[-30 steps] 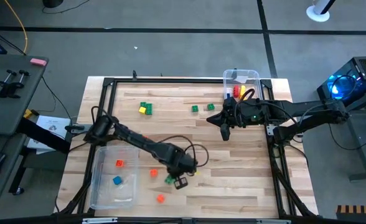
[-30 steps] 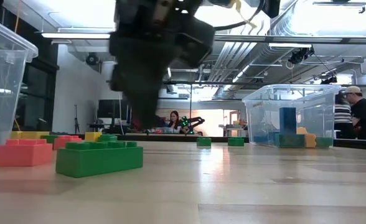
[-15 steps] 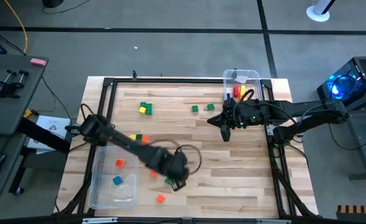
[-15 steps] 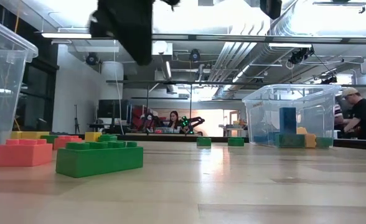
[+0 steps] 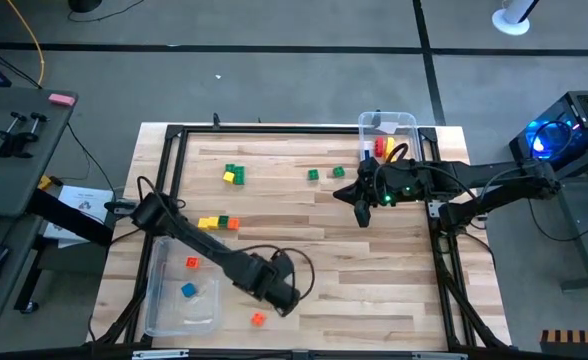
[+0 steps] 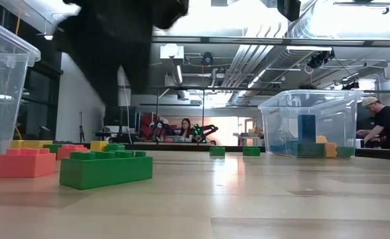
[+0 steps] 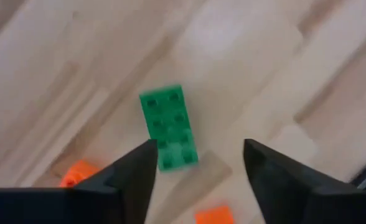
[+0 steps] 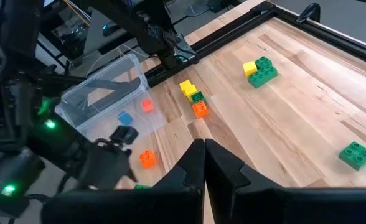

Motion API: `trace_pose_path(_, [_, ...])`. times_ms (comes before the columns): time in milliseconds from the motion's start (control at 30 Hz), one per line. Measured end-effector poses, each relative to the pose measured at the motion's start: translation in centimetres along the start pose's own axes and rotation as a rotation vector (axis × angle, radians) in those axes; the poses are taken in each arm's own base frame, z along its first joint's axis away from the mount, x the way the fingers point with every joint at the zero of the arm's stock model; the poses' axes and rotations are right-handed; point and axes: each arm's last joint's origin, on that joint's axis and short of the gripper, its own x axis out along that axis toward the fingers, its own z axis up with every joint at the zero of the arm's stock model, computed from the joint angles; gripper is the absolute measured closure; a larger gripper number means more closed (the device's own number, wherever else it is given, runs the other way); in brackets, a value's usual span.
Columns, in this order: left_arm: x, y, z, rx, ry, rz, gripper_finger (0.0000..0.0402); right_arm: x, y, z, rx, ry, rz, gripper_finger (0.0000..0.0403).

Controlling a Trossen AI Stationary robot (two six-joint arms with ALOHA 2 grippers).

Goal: Sort blocks by size
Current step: Put the bottom large green game piece into the right transparent bin

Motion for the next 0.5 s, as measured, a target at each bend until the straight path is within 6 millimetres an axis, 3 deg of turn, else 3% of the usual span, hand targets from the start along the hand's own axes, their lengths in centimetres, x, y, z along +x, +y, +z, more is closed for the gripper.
trace_pose_path(200, [2.3, 0.2, 0.9, -0.049, 0.066, 0.03, 0.0116, 0.0, 0.0, -0.1, 0.023, 0.01, -0.004, 0.0403])
trace_pose_path(500, [5.6, 0.2, 0.7, -0.114, 0.149, 0.076, 0.0108, 0.0, -0.1, -0.2, 0.02, 0.023, -0.013, 0.0403])
